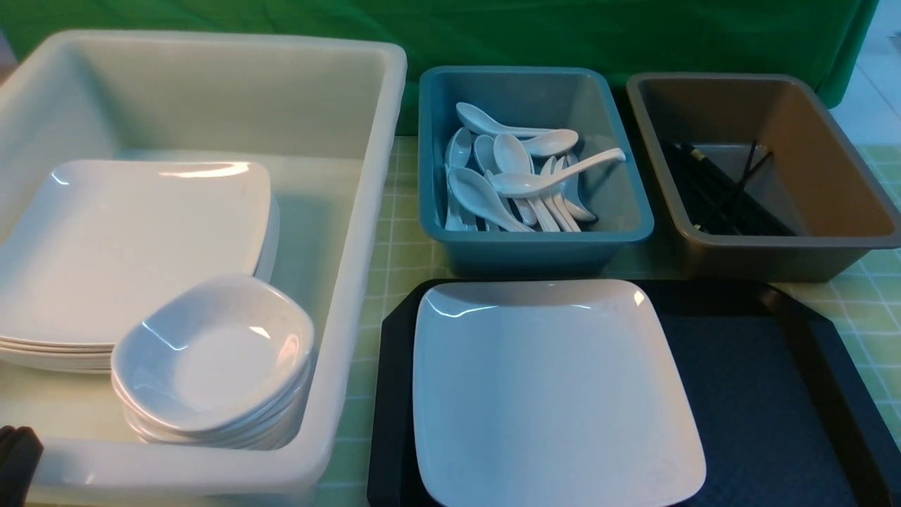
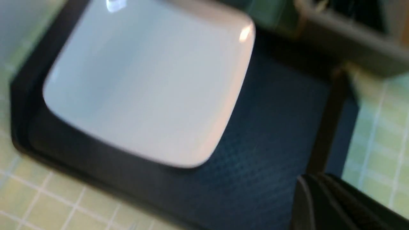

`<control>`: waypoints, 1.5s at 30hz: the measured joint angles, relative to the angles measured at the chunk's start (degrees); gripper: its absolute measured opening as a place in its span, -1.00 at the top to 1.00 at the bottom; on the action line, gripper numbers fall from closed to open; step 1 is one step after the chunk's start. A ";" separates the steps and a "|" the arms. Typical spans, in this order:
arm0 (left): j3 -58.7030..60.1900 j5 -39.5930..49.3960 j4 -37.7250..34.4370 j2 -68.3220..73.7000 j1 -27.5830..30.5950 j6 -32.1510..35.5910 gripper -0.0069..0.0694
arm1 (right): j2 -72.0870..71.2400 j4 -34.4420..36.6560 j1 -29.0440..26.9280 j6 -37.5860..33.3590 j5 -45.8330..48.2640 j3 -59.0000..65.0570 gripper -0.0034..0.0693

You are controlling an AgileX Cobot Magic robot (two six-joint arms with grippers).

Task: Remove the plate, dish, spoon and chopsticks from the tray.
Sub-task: Use the right arm to grab a plate from the dinner plate

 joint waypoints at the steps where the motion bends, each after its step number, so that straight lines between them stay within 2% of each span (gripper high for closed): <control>1: 0.00 0.00 0.00 0.00 0.00 0.00 0.82 | 0.55 0.53 -1.59 -1.90 0.25 -2.74 0.91; 5: 0.00 0.00 0.00 0.00 0.00 0.15 0.82 | 4.08 0.32 -7.50 -6.91 0.60 -8.17 0.92; 10: 0.00 0.00 0.00 0.00 0.00 0.10 0.82 | 11.66 -4.70 -13.17 -13.10 -2.73 -5.73 0.92; 15: 0.00 0.00 0.00 0.00 0.00 0.10 0.82 | 18.78 -1.87 -16.15 -15.76 -7.99 -1.70 0.92; 16: 0.00 0.00 0.00 0.00 0.00 0.10 0.82 | 22.11 2.38 -17.67 -17.75 -8.01 -0.29 0.92; 17: 0.00 0.00 0.00 0.00 0.00 0.10 0.82 | 22.46 2.96 -17.67 -18.10 -8.00 -0.14 0.92; 21: 0.00 0.00 0.00 0.00 0.00 0.10 0.82 | 29.62 18.58 -24.81 -28.10 -8.00 1.87 0.92; 22: 0.00 0.00 0.00 0.00 0.00 0.10 0.82 | 31.76 23.95 -28.26 -31.41 -8.14 2.22 0.92; 23: 0.00 0.00 0.00 0.00 0.00 0.10 0.82 | 32.04 24.70 -29.25 -31.84 -8.14 2.28 0.92; 25: 0.00 0.00 0.00 0.00 0.00 0.10 0.82 | 34.32 30.61 -33.23 -35.26 -8.18 2.27 0.92; 26: 0.00 0.00 0.00 0.00 0.00 0.10 0.82 | 36.01 34.81 -37.08 -37.69 -8.08 2.27 0.92; 31: 0.00 0.00 0.00 0.00 0.00 0.10 0.82 | 39.03 39.26 -41.53 -40.16 -8.76 3.76 0.92; 38: 0.00 0.00 0.00 0.00 0.00 0.02 0.82 | 41.44 43.31 -41.96 -42.30 -16.92 14.07 0.79; 42: 0.00 0.00 0.00 0.00 0.00 0.02 0.82 | 42.24 45.42 -41.96 -42.74 -21.29 17.76 0.47; 45: 0.00 0.00 0.06 0.00 0.00 0.02 0.82 | 42.88 50.03 -41.96 -45.04 -22.31 18.43 0.25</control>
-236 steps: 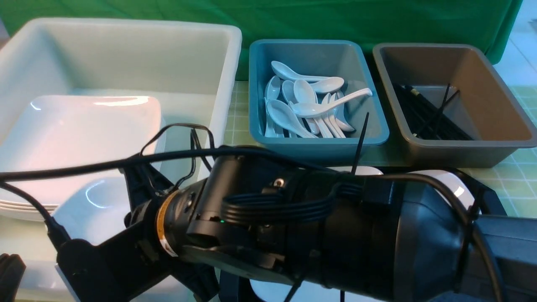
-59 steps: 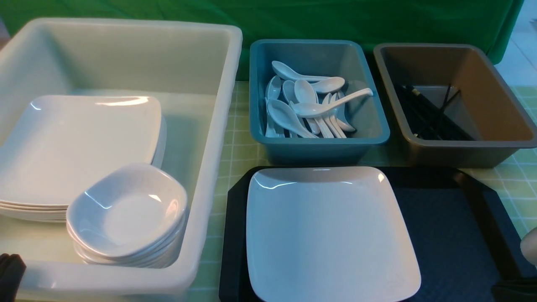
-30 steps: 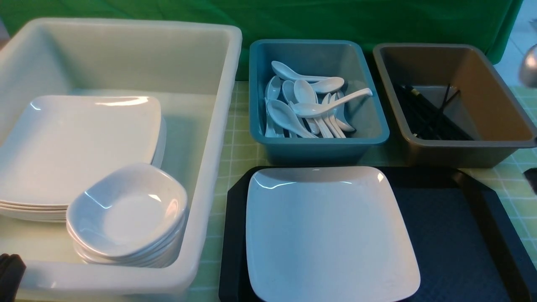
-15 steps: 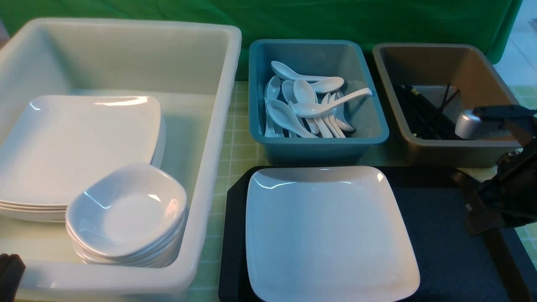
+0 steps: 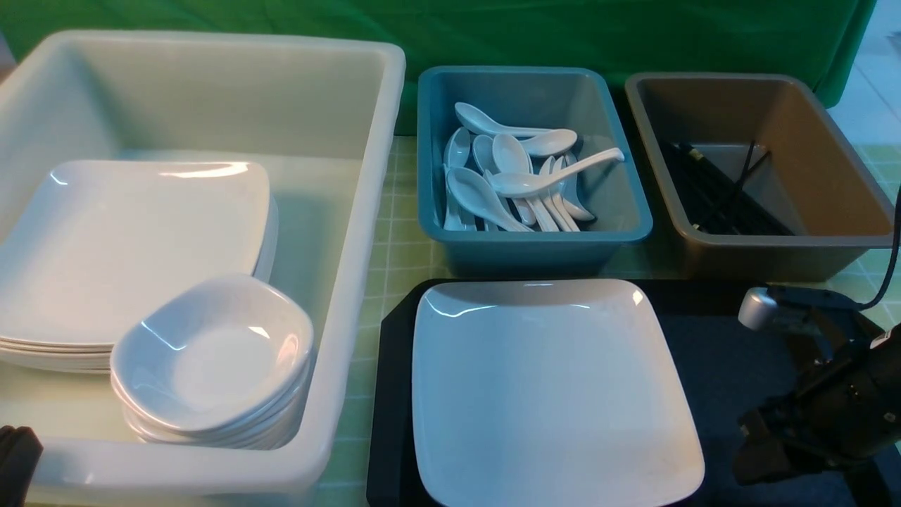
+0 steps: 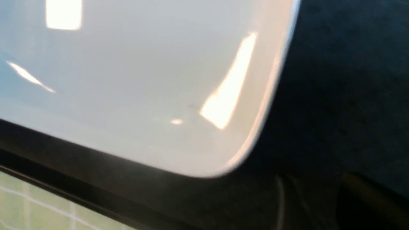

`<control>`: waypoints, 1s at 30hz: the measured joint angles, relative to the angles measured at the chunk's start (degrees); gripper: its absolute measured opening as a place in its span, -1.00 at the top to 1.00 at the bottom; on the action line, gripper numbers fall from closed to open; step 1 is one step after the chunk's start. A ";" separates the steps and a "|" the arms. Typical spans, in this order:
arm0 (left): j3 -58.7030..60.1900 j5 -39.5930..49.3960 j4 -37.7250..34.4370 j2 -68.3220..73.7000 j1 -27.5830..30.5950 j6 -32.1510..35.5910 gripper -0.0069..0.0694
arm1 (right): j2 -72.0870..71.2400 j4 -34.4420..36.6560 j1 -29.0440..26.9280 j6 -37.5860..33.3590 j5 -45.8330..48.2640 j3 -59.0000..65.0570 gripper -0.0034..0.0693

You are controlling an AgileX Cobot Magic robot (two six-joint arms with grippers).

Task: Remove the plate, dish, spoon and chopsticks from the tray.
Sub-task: Use the right arm to grab a plate from the dinner plate

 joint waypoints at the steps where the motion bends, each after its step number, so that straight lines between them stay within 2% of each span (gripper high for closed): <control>1: 0.00 0.00 0.00 0.00 0.00 0.00 0.81 | 0.29 1.99 0.00 -0.94 -0.62 0.13 0.18; 5: 0.00 0.00 0.19 0.00 0.00 0.00 0.81 | 2.06 6.48 0.00 -2.32 -3.84 0.31 -0.01; 8: 0.00 0.00 0.26 0.00 0.00 0.00 0.81 | 3.23 7.31 0.05 -2.37 -5.81 0.31 -0.05; 13: 0.00 0.00 0.37 0.00 0.00 0.00 0.79 | 5.13 7.53 1.96 -2.37 -8.52 0.31 -0.07; 19: 0.00 0.00 0.37 0.00 0.00 0.14 0.77 | 7.94 8.42 8.79 -2.37 -14.41 0.24 -0.07; 23: 0.00 0.00 0.55 0.00 0.00 0.09 0.77 | 8.49 8.45 10.46 -2.37 -16.49 -0.01 -0.07; 27: 0.00 0.00 0.55 0.00 0.00 0.09 0.76 | 8.80 8.68 10.96 -2.32 -17.65 -0.25 -0.01; 30: 0.00 0.00 0.56 0.00 0.00 0.09 0.75 | 8.86 8.86 10.96 -1.75 -18.07 -0.25 0.24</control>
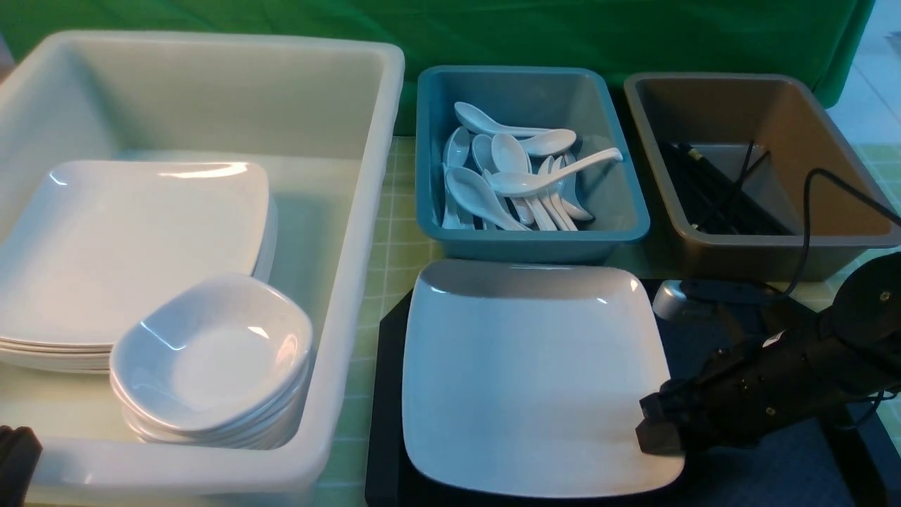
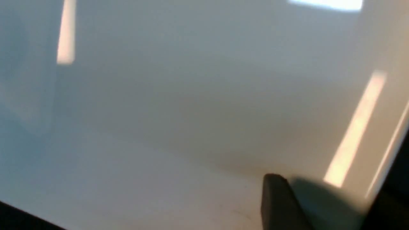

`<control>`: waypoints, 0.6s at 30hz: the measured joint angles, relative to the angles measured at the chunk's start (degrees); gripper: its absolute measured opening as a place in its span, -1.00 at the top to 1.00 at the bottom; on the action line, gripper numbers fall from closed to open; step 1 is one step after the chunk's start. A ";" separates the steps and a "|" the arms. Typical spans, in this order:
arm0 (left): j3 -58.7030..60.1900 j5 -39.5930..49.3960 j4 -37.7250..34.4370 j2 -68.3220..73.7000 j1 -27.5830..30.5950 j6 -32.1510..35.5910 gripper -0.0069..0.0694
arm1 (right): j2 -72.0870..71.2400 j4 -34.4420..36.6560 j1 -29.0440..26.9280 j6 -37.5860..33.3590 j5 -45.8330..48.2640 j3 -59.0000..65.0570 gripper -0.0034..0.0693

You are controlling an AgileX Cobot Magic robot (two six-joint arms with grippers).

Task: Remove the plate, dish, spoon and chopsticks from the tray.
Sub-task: Use the right arm to grab a plate from the dinner plate

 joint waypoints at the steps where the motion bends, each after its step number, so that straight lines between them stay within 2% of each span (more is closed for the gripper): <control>1: 0.00 0.00 0.00 0.00 0.00 0.00 0.75 | 0.00 0.31 0.00 0.06 -0.33 0.00 0.31; 3: 0.00 0.00 0.00 0.00 0.00 0.00 0.74 | 0.07 1.55 0.11 -0.05 -1.01 0.00 0.49; 9: 0.00 0.00 0.00 0.00 0.00 0.00 0.73 | -2.05 0.08 0.27 -2.08 1.32 0.34 0.54; 12: 0.00 0.00 0.05 0.00 0.00 0.00 0.72 | -5.79 -3.44 0.28 -2.84 4.45 0.64 0.60; 18: 0.00 0.00 0.05 0.00 0.00 -0.14 0.70 | -13.21 -10.01 0.39 0.89 7.36 0.64 0.69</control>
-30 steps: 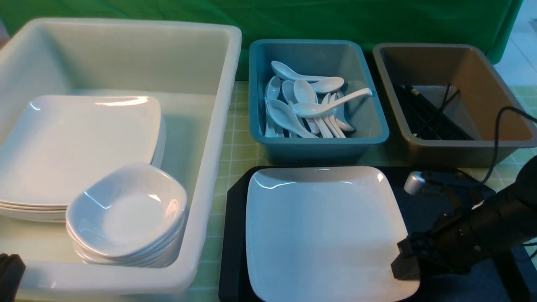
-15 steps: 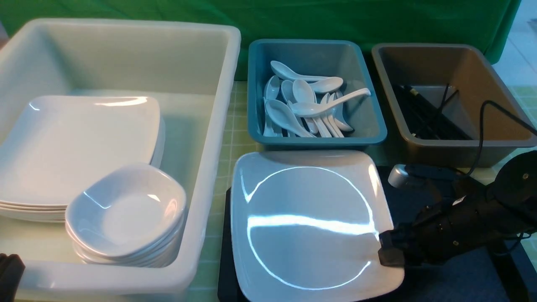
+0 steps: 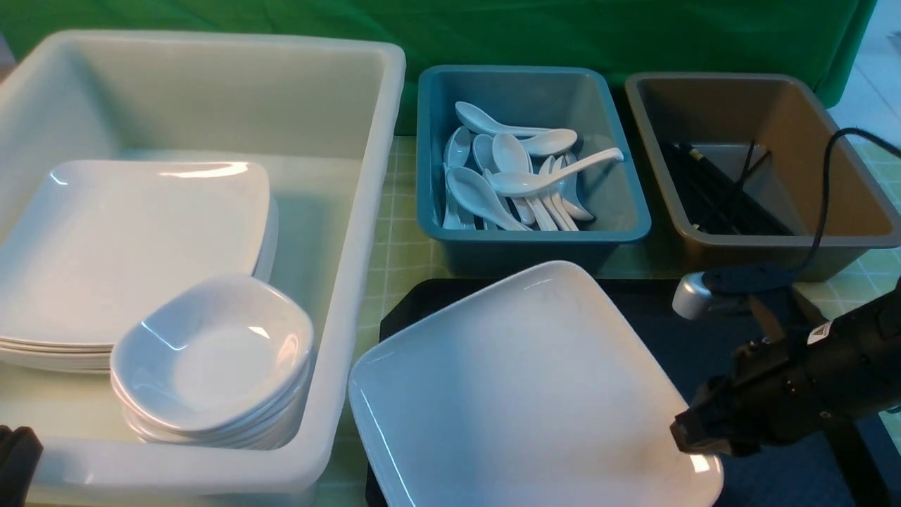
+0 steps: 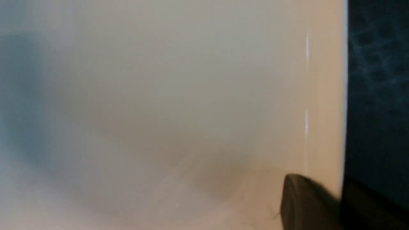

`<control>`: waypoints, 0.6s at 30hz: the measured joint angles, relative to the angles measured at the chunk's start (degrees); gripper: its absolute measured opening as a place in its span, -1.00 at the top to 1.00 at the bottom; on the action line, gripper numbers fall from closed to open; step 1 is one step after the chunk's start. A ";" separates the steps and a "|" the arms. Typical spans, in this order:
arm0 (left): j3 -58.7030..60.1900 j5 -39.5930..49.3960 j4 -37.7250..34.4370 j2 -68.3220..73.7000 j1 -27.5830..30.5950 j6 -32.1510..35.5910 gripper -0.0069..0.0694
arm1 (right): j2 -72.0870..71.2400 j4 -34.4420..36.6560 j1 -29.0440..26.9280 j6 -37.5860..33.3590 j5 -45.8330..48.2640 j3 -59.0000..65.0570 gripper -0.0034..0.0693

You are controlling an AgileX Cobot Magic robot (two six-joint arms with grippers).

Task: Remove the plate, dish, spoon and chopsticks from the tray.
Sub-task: Use the right arm to grab a plate from the dinner plate, then use the right arm to put the plate into the large storage box on the left

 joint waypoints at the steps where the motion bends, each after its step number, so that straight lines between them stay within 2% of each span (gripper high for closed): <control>1: 0.00 0.00 0.00 0.00 0.00 0.00 0.70 | -1.29 -1.22 0.00 0.93 0.36 0.00 0.69; 9: 0.00 0.00 0.00 0.00 0.00 0.05 0.68 | -9.40 -11.24 -0.12 9.41 2.68 0.02 0.73; 18: 0.00 0.00 0.17 0.00 0.00 0.05 0.65 | -15.15 -13.34 -2.85 11.05 6.68 -1.09 0.79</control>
